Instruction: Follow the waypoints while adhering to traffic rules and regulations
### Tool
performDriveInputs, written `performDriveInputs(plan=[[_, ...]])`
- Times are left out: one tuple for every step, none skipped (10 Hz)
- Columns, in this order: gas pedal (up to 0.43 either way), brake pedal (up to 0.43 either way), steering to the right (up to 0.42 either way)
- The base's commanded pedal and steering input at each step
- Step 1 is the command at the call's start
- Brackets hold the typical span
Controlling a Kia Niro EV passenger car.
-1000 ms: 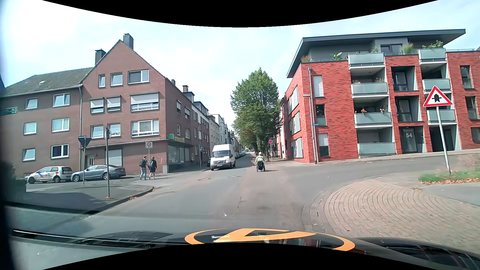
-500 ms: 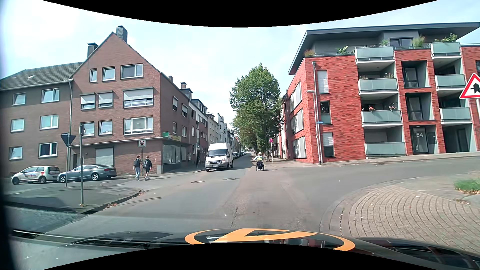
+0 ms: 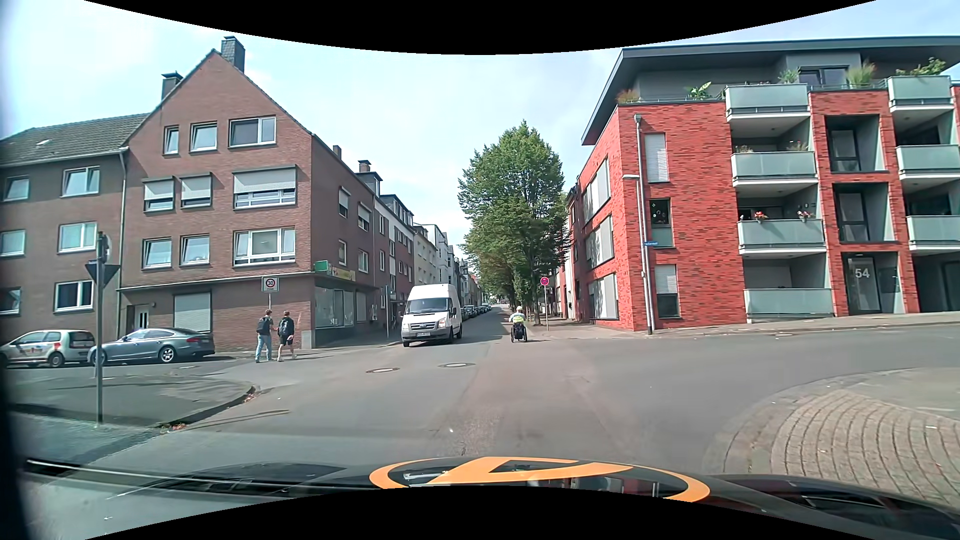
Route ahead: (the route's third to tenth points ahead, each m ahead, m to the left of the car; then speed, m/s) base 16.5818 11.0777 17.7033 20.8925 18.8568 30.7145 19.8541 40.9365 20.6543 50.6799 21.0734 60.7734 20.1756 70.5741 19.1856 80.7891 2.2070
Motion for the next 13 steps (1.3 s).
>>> performDriveInputs(plan=[[0.000, 0.183, -0.002], [0.000, 0.189, -0.003], [0.000, 0.189, -0.002], [0.000, 0.195, -0.001], [0.000, 0.201, -0.001], [0.000, 0.201, -0.001], [0.000, 0.207, -0.001], [0.000, 0.213, -0.002], [0.000, 0.226, -0.001], [0.000, 0.232, -0.001], [0.000, 0.232, -0.001], [0.000, 0.232, -0.001], [0.000, 0.226, -0.001]])
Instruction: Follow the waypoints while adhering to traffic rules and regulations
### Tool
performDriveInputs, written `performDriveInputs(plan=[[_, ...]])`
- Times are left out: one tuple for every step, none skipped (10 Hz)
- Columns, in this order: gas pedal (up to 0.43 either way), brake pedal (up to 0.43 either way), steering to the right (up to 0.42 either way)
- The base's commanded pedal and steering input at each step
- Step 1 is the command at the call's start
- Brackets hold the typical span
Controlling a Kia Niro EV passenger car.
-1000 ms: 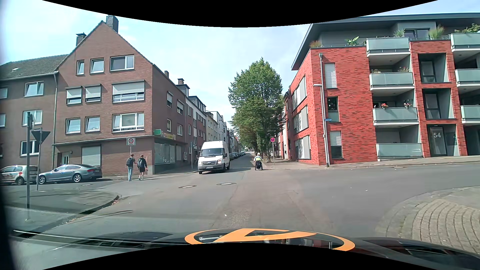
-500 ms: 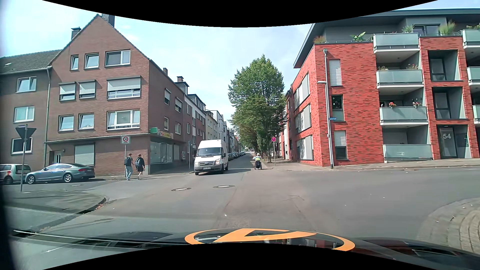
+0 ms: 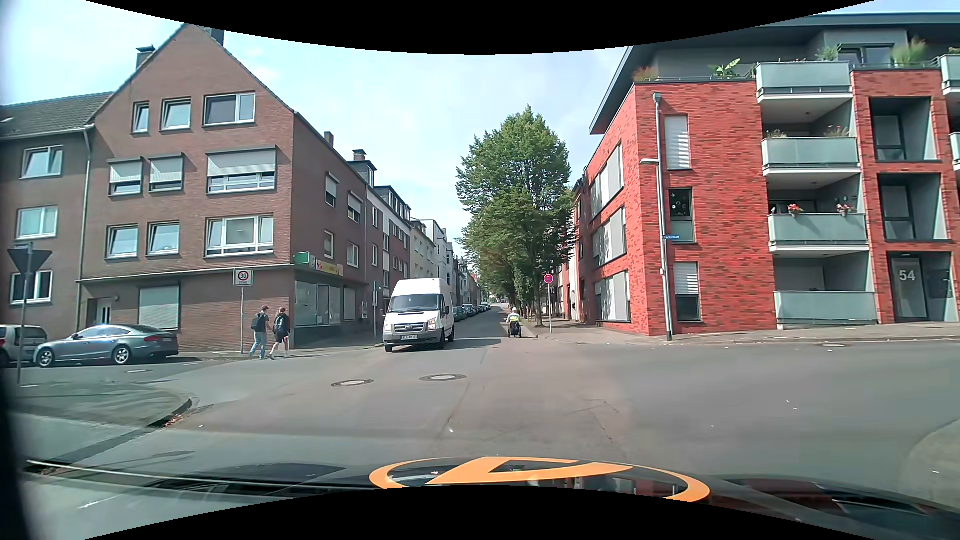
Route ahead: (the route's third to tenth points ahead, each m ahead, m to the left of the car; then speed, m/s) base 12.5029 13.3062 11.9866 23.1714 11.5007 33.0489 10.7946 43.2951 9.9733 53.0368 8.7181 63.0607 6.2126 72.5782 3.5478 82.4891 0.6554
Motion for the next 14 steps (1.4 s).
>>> performDriveInputs(plan=[[0.000, 0.226, -0.001], [0.000, 0.220, -0.001], [0.000, 0.220, -0.001], [0.000, 0.220, -0.001], [0.000, 0.220, -0.001], [0.000, 0.220, -0.001], [0.000, 0.195, -0.001], [0.000, 0.189, -0.001], [0.000, 0.189, -0.001], [0.000, 0.189, -0.001], [0.000, 0.189, -0.001], [0.000, 0.189, -0.001], [0.000, 0.189, -0.001], [0.000, 0.189, -0.001]])
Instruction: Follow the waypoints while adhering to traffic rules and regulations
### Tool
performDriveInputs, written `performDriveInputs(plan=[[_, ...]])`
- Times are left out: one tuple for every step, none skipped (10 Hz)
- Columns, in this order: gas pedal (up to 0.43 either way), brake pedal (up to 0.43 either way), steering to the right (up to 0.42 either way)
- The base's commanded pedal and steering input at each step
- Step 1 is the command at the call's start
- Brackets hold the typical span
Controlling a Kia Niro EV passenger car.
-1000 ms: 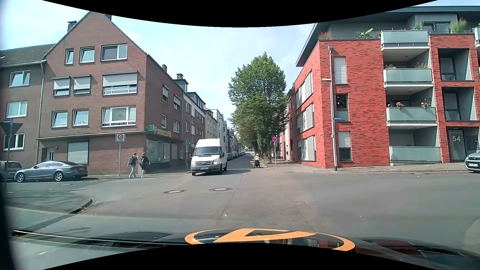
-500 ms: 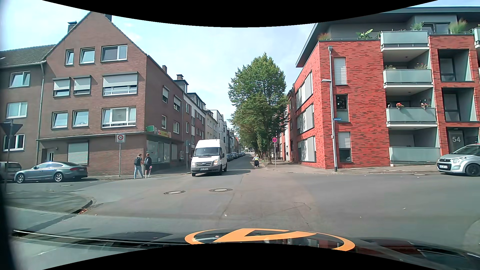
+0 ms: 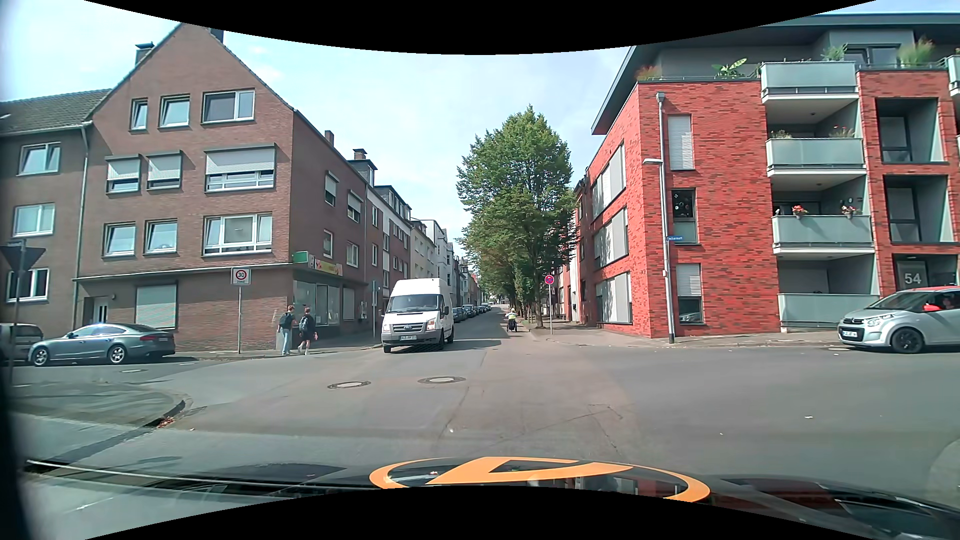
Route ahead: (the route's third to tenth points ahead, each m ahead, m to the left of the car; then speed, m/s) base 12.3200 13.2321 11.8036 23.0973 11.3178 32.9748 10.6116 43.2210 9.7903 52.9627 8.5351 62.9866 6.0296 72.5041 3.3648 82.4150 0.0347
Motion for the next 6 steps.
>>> performDriveInputs(plan=[[0.000, 0.189, -0.001], [0.000, 0.189, -0.001], [0.000, 0.183, -0.001], [0.000, 0.177, -0.001], [0.000, 0.171, -0.001], [0.000, 0.165, -0.001]])
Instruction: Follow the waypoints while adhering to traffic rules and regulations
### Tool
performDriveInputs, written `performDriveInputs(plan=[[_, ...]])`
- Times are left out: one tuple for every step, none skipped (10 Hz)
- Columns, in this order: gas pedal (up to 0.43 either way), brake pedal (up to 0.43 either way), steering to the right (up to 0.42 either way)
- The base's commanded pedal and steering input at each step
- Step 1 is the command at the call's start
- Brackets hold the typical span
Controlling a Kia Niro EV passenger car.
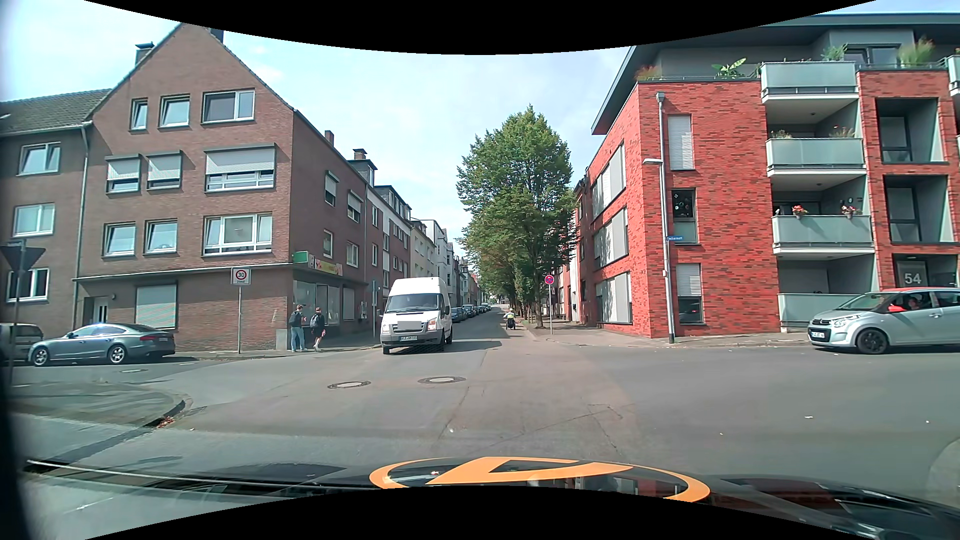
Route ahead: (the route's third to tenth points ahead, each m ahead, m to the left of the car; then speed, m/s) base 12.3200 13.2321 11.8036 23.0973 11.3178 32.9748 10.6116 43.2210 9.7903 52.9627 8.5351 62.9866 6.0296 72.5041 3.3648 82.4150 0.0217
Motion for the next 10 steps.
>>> performDriveInputs(plan=[[0.000, 0.165, -0.001], [0.000, 0.165, -0.001], [0.000, 0.165, -0.001], [0.000, 0.171, -0.001], [0.000, 0.171, -0.001], [0.000, 0.171, -0.001], [0.000, 0.171, -0.001], [0.000, 0.171, -0.001], [0.000, 0.171, -0.001], [0.000, 0.171, -0.001]])
